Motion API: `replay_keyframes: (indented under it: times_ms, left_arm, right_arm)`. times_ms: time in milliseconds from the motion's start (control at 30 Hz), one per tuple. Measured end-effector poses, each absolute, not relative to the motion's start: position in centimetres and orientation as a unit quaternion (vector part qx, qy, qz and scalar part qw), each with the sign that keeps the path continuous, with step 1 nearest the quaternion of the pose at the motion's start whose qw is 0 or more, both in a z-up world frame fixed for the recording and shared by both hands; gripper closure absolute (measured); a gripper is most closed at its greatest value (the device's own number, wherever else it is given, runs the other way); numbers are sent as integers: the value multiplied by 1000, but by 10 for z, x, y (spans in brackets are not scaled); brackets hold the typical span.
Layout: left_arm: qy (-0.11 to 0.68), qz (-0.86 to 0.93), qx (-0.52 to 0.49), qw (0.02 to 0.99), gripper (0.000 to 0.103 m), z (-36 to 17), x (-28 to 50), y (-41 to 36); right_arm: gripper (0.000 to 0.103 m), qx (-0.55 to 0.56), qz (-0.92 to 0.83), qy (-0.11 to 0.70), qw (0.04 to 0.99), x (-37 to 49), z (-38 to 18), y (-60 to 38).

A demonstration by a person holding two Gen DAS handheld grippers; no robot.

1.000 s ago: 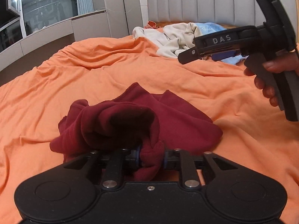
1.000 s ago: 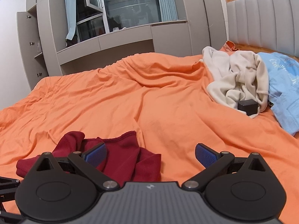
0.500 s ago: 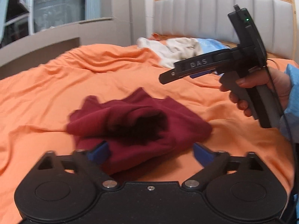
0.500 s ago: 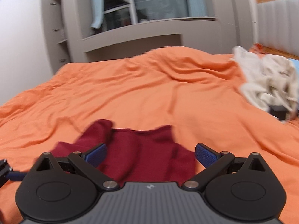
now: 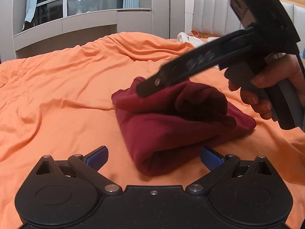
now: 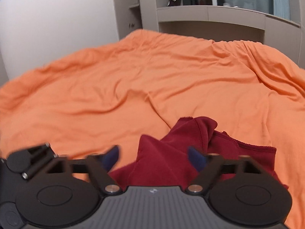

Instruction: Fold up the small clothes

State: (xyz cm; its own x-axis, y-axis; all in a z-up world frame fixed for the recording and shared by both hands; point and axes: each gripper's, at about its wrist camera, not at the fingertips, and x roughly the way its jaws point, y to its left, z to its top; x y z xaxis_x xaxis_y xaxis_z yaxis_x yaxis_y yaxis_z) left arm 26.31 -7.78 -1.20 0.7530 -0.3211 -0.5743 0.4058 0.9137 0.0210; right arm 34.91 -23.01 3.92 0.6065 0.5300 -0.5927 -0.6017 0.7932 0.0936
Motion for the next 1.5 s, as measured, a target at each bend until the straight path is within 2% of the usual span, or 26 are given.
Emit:
replay_keyframes:
  times_ms: [33, 133, 333, 433, 500, 600, 667, 700, 833, 967, 1033, 1133, 1200, 1333, 1500]
  left_arm:
    - [292, -196, 76, 933, 1, -13, 262, -81]
    - [284, -198, 90, 934, 1, -15, 258, -87]
    - [274, -205, 90, 935, 12, -15, 257, -91]
    - [272, -209, 74, 936, 18, -13, 259, -88]
    - [270, -212, 70, 937, 21, -13, 261, -88]
    - [269, -211, 74, 937, 22, -14, 261, -91]
    - [265, -210, 78, 938, 22, -14, 260, -93]
    - [263, -209, 80, 939, 22, -13, 260, -94]
    - [259, -208, 85, 939, 22, -13, 260, -97]
    - [256, -206, 88, 940, 26, -13, 260, -99]
    - [254, -206, 87, 941, 29, -13, 260, -98]
    - [248, -198, 83, 945, 40, -13, 260, -97]
    - [245, -196, 80, 946, 48, -12, 259, -95]
    - [240, -196, 84, 947, 52, -12, 258, -96]
    - [235, -198, 90, 947, 66, -9, 257, -100]
  right_arm:
    - [72, -61, 315, 313, 894, 348, 38, -232]
    - [91, -31, 316, 318, 893, 344, 36, -251]
    - [93, 61, 219, 289, 930, 327, 37, -340]
    - [93, 96, 189, 298, 931, 326, 28, -367]
    - [91, 157, 169, 335, 914, 333, 8, -397]
    - [83, 178, 154, 358, 903, 338, -8, -411]
    - [66, 190, 156, 363, 899, 340, -14, -413]
    - [53, 197, 158, 364, 897, 342, -17, -413]
    - [52, 217, 155, 360, 894, 346, -22, -408]
    - [58, 245, 148, 356, 890, 354, -31, -405]
    - [78, 245, 141, 355, 891, 357, -34, -402]
    - [89, 242, 139, 352, 893, 358, -34, -399]
    - [91, 236, 140, 337, 901, 355, -30, -398]
    - [94, 210, 133, 313, 917, 350, -19, -395]
    - [95, 197, 121, 288, 929, 347, -7, -398]
